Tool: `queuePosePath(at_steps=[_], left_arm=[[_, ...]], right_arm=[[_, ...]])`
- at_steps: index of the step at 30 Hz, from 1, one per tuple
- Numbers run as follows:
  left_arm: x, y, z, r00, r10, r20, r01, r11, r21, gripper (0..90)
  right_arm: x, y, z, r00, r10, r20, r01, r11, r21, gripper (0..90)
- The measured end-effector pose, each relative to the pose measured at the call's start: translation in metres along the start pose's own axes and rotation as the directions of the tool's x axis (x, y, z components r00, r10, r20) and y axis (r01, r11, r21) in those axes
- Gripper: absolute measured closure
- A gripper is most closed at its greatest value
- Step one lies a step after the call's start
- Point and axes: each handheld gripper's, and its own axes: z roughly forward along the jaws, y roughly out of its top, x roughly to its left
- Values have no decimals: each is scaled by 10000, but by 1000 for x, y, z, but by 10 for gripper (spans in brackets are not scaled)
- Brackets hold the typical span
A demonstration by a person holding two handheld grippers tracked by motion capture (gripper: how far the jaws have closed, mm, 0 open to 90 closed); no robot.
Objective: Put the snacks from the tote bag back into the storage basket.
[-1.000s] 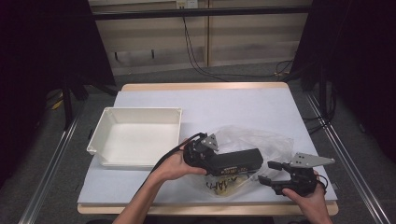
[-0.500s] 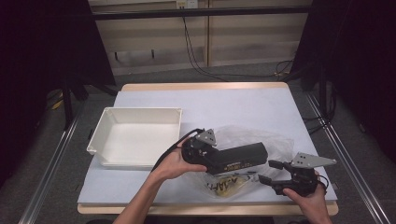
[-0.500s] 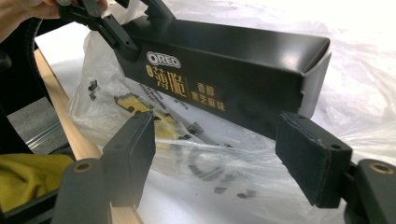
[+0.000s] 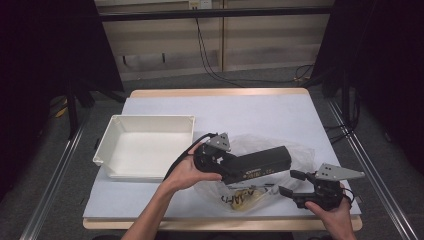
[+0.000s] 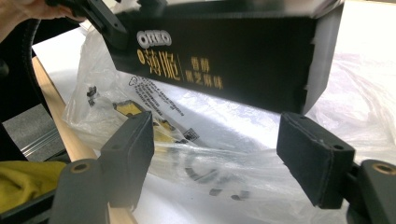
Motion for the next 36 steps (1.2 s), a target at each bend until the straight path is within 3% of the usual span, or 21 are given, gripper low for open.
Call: queuePosePath(at_steps=[8, 11, 14, 18, 28, 32, 36], left_arm=[[-3, 18, -13, 9993, 383, -33, -383, 9991, -191, 432], [-5, 23, -17, 9994, 342, -30, -343, 9986, -413, 432], [-6, 28, -23, 9982, 593, -24, -593, 9974, -405, 433], [-7, 32, -30, 9979, 643, -59, -645, 9973, -337, 432], [1, 30, -56, 9972, 644, -379, -653, 9976, -227, 432], [5, 27, -66, 9976, 473, -502, -490, 9983, -324, 432], [9, 24, -77, 9971, 469, -599, -475, 9988, -78, 432]], right_arm=[[0, 0, 1, 10000, -23, 46, 23, 10000, 27, 268], [0, 0, 0, 10000, -51, 31, 51, 10000, 4, 269], [0, 0, 0, 10000, -43, 45, 43, 10000, -14, 268], [0, 0, 0, 10000, -38, 27, 39, 10000, -45, 259], [0, 0, -1, 10000, 11, 81, -10, 9998, -188, 194], [0, 1, -2, 9999, -81, 144, 84, 9998, -206, 176], [0, 0, -4, 9996, -100, 272, 107, 9996, -259, 151]])
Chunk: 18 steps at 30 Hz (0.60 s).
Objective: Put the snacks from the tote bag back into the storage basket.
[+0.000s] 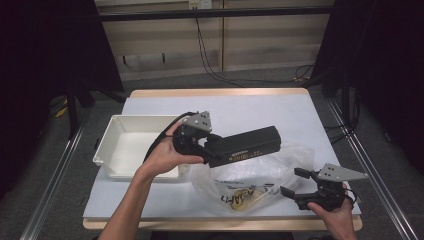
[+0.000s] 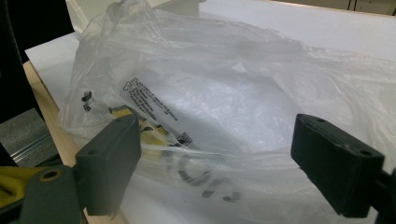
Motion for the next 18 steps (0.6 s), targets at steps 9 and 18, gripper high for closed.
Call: queuePosePath(at_steps=[9, 18], left_arm=[[10, -12, -23, 9991, -91, -416, 91, 10000, -16, 432], [21, -29, -43, 9963, -350, -789, 355, 9994, 42, 432]], right_arm=[[2, -1, -2, 9999, -91, 72, 92, 9999, -115, 129], [5, -1, -1, 9994, -340, -41, 339, 9990, -298, 113]])
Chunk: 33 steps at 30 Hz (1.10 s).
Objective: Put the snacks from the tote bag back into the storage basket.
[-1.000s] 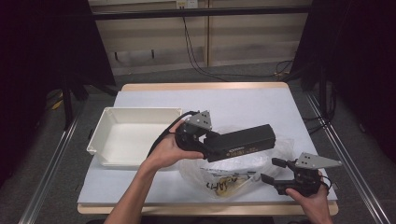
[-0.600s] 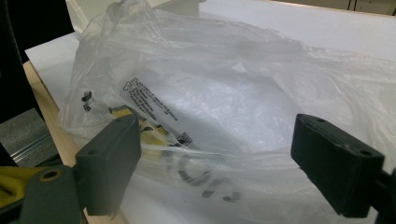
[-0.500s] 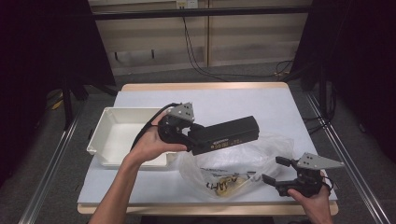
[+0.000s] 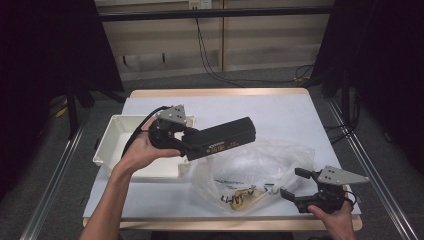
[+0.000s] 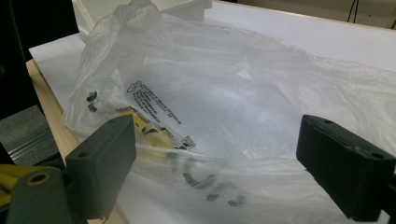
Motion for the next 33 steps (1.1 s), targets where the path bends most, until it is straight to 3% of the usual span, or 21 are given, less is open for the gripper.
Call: queuePosePath(at_steps=[3, 4, 14, 21, 29, 33], left_arm=[[4, -4, -5, 9999, -158, -38, 157, 9997, -182, 432], [7, -5, -9, 10000, -7, -59, 6, 10000, -56, 431], [23, -20, -30, 9981, -482, -386, 464, 9978, -466, 432], [34, -32, -42, 9960, -666, -591, 654, 9976, -229, 432], [47, -46, -53, 9920, -949, -827, 928, 9953, -291, 432], [51, -52, -58, 9914, -802, -1038, 791, 9968, -150, 432]], right_arm=[[0, 0, 1, 10000, -18, -19, 18, 10000, 49, 113], [1, 0, 1, 10000, -1, -27, 1, 10000, 31, 114], [-1, 0, 0, 10000, -26, 36, 26, 10000, 50, 115], [-1, 0, 1, 10000, 3, 25, -4, 10000, 98, 117], [-2, 0, 1, 10000, -6, 70, 5, 10000, 73, 117], [-1, 0, 1, 10000, 32, 6, -32, 10000, 75, 124]])
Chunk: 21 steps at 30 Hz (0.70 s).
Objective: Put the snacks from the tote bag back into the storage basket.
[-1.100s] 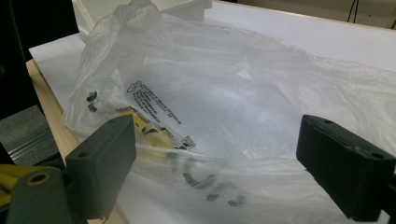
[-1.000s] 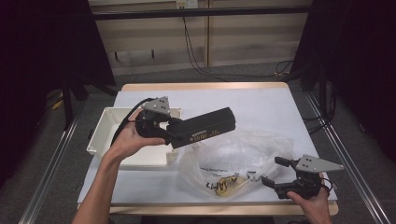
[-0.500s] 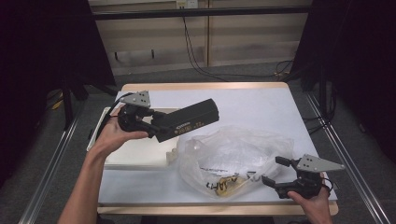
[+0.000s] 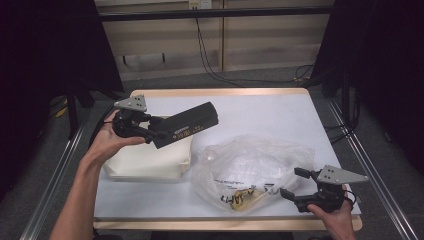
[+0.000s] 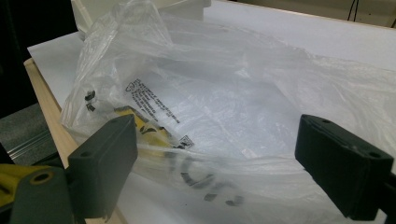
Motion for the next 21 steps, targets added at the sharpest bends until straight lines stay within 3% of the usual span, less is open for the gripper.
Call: queuePosePath(at_steps=[8, 15, 17, 21], left_arm=[[7, -9, -9, 9998, 39, -175, -38, 10000, 57, 432], [15, -19, -15, 9991, 243, -333, -231, 9990, 383, 432], [19, -24, -16, 9997, 20, -254, -14, 9997, 234, 432], [22, -31, -17, 9994, 14, -346, -2, 9994, 332, 432]], right_arm=[[0, 0, 1, 10000, -12, -51, 12, 10000, 57, 124], [0, 0, 2, 10000, -25, -60, 25, 10000, 46, 125], [0, 0, 2, 10000, -26, -76, 27, 10000, 87, 125], [0, 0, 1, 10000, -4, -53, 4, 10000, 42, 126]])
